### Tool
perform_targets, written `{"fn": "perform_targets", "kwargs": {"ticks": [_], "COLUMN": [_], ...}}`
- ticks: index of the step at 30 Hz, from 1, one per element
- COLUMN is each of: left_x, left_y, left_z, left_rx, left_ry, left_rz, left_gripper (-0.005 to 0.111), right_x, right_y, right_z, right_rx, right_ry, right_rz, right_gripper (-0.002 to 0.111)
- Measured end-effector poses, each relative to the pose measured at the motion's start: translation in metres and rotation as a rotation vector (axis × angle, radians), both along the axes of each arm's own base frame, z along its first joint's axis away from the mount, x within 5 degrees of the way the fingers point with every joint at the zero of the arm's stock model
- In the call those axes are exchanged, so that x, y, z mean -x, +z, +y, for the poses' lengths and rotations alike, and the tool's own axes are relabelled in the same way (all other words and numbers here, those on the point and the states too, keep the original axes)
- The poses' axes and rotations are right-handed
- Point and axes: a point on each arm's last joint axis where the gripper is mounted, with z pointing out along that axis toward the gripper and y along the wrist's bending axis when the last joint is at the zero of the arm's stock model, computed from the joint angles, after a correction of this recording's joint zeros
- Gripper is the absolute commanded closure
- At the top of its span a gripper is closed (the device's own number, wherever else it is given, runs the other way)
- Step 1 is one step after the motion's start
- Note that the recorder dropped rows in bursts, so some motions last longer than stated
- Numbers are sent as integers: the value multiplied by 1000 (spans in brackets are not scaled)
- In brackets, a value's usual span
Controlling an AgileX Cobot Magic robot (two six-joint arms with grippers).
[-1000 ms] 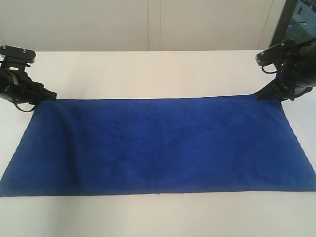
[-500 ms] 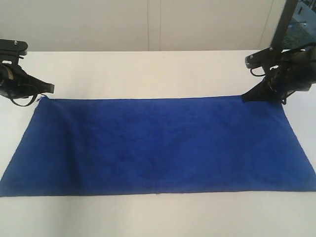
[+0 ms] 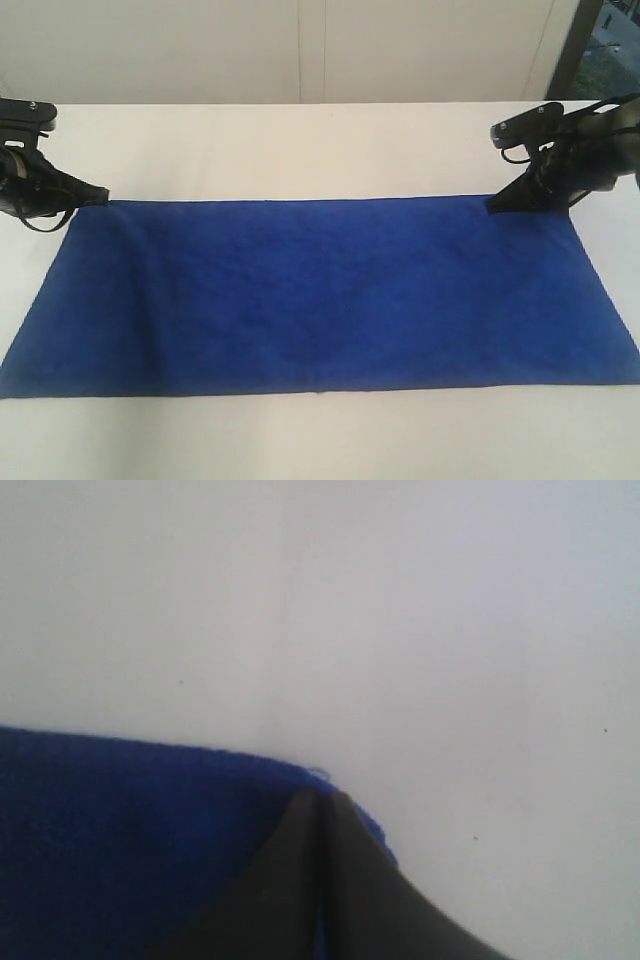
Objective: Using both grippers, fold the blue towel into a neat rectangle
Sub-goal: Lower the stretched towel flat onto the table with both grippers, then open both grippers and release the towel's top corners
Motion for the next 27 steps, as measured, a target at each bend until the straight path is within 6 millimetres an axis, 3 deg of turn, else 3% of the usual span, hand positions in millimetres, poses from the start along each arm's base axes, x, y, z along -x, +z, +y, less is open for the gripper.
{"fn": "perform_targets", "kwargs": {"ticks": [7, 11, 17, 21, 24, 27], "left_x": [0, 0, 0, 1, 2, 3], "left_y": [-1, -1, -2, 2, 15, 13], "left_z": [0, 0, 0, 1, -1, -11], "left_rx": [0, -1, -4, -4, 26, 33], "left_ry": [0, 1, 3, 4, 22, 13], "left_rz": [2, 4, 13, 2, -38, -24], "left_gripper": [107, 107, 107, 107, 107, 107], "right_x": [1, 2, 0, 3, 5, 6], "right_y": [22, 0, -2, 15, 44, 58], "right_z": [-1, -9, -15, -16, -14, -14], "right_rx": [2, 4, 10, -47, -101, -119], "right_ry": [-9, -16, -24, -94, -145, -159], "right_rz": [-46, 2, 0, -47, -122, -157], "right_gripper": [108, 108, 108, 108, 108, 108]}}
